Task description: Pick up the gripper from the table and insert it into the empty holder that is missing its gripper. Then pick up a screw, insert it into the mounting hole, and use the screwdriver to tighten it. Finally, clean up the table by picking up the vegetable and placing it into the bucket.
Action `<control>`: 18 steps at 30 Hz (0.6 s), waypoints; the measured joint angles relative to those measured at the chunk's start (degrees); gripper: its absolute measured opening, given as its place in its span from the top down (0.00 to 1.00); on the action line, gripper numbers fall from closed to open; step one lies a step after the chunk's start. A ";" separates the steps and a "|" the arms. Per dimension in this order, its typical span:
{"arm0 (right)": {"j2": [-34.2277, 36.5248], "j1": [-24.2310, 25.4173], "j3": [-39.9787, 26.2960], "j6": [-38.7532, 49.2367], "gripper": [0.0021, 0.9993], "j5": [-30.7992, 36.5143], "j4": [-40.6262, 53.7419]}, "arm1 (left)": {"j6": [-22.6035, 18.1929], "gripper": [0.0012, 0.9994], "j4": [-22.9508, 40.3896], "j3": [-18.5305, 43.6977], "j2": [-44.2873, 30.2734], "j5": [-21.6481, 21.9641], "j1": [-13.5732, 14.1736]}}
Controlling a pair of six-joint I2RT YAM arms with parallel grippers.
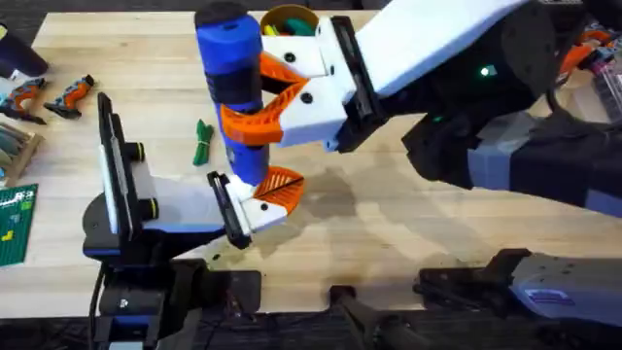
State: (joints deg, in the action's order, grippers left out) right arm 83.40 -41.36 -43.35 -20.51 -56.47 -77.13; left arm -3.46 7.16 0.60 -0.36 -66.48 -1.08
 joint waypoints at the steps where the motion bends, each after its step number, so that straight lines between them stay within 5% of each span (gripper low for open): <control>1: 0.10 0.00 0.00 0.00 0.98 0.00 -0.06 | 0.00 1.00 -0.01 0.00 0.01 0.00 0.00; 18: 0.90 0.00 0.00 0.44 0.98 0.00 0.03 | 0.00 1.00 0.00 0.00 0.00 0.00 0.00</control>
State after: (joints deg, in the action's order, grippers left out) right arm 84.30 -41.36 -43.35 -20.08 -56.47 -77.10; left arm -3.46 7.16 0.60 -0.36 -66.48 -1.08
